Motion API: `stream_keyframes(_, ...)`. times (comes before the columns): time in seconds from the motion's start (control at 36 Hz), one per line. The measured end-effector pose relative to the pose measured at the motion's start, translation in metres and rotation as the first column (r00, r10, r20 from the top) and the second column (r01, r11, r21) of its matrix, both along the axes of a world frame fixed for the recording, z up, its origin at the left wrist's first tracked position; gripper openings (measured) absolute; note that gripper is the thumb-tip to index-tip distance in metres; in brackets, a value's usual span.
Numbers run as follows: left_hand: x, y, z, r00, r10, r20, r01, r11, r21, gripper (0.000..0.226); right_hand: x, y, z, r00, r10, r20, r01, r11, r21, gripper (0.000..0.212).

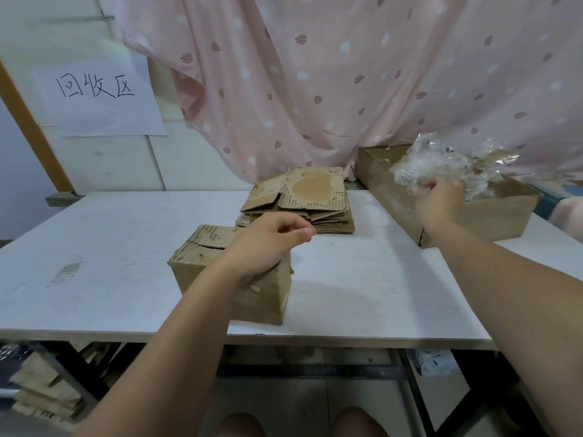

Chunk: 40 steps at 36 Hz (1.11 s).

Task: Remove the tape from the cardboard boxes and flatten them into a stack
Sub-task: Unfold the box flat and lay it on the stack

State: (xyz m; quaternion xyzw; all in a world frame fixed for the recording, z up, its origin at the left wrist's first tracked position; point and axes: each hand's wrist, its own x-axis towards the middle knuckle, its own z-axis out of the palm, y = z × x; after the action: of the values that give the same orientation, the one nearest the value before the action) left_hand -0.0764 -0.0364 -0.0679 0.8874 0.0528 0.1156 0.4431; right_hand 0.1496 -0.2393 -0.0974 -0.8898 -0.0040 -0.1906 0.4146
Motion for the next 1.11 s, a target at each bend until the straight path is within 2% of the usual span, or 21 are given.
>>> stream_keyframes(0.06, 0.000, 0.002, 0.000, 1.000, 0.002, 0.004, -0.002, 1.000, -0.024, 0.018, -0.007, 0.009, 0.004, 0.998, -0.029, 0.060, 0.017, 0.982, 0.189, 0.026)
stream_keyframes(0.08, 0.001, 0.002, -0.001, 1.000, 0.003, 0.006, -0.003, 0.999, -0.034, 0.019, -0.011, 0.014, 0.005, 0.994, -0.019, 0.104, -0.002, 0.978, 0.207, 0.026)
stream_keyframes(0.25, 0.003, 0.005, -0.002, 0.996, 0.051, 0.068, -0.039, 0.984, -0.173, 0.017, -0.045, 0.053, 0.004, 0.934, 0.157, 0.322, -0.164, 0.986, -0.005, 0.023)
stream_keyframes(0.39, 0.004, 0.009, -0.002, 0.981, 0.161, 0.107, -0.098, 0.891, -0.444, 0.016, -0.090, 0.093, 0.009, 0.804, 0.351, 0.481, -0.365, 0.929, -0.068, 0.017)
stream_keyframes(0.44, 0.004, 0.009, -0.002, 0.961, 0.241, 0.134, -0.132, 0.829, -0.544, 0.016, -0.115, 0.102, 0.012, 0.741, 0.473, 0.477, -0.544, 0.839, 0.013, 0.014)
stream_keyframes(0.53, 0.002, 0.008, -0.001, 0.918, 0.357, 0.174, -0.184, 0.770, -0.611, 0.017, -0.148, 0.111, 0.010, 0.649, 0.690, 0.321, -0.743, 0.666, 0.069, 0.012)
stream_keyframes(0.58, 0.001, 0.007, -0.001, 0.872, 0.436, 0.222, -0.203, 0.735, -0.647, 0.017, -0.164, 0.114, 0.002, 0.556, 0.794, 0.246, -0.829, 0.553, 0.087, 0.022)
stream_keyframes(0.61, 0.000, 0.007, -0.001, 0.833, 0.491, 0.257, -0.224, 0.723, -0.654, 0.017, -0.170, 0.116, -0.003, 0.534, 0.818, 0.214, -0.845, 0.526, 0.095, 0.032)
stream_keyframes(0.67, -0.005, 0.007, -0.002, 0.722, 0.582, 0.374, -0.310, 0.755, -0.577, 0.016, -0.175, 0.116, -0.012, 0.555, 0.815, 0.167, -0.831, 0.549, 0.085, 0.047)
stream_keyframes(0.75, -0.017, 0.013, -0.006, 0.602, 0.548, 0.581, -0.459, 0.833, -0.310, 0.015, -0.182, 0.117, -0.016, 0.594, 0.786, 0.168, -0.804, 0.582, 0.121, 0.043)
stream_keyframes(0.81, -0.025, 0.027, -0.011, 0.600, 0.489, 0.633, -0.586, 0.807, -0.068, 0.013, -0.186, 0.120, -0.015, 0.628, 0.758, 0.179, -0.778, 0.600, 0.188, 0.036)
stream_keyframes(0.86, -0.033, 0.043, -0.019, 0.642, 0.487, 0.592, -0.680, 0.718, 0.148, 0.007, -0.188, 0.120, -0.015, 0.680, 0.704, 0.205, -0.733, 0.637, 0.239, 0.029)
stream_keyframes(0.92, -0.042, 0.054, -0.027, 0.649, 0.559, 0.516, -0.715, 0.680, 0.163, 0.009, -0.189, 0.119, -0.017, 0.737, 0.638, 0.221, -0.675, 0.699, 0.236, 0.022)
stream_keyframes(1.0, -0.054, 0.060, -0.037, 0.681, 0.633, 0.369, -0.697, 0.714, 0.061, 0.018, -0.189, 0.114, -0.021, 0.768, 0.580, 0.271, -0.627, 0.767, 0.137, 0.016)
stream_keyframes(1.08, -0.059, 0.062, -0.043, 0.765, 0.595, 0.248, -0.621, 0.783, 0.037, 0.007, -0.191, 0.112, -0.023, 0.726, 0.646, 0.236, -0.672, 0.739, 0.050, 0.018)
stream_keyframes(1.11, -0.060, 0.062, -0.042, 0.788, 0.574, 0.224, -0.594, 0.804, 0.030, 0.010, -0.192, 0.112, -0.022, 0.713, 0.668, 0.213, -0.690, 0.722, 0.047, 0.023)
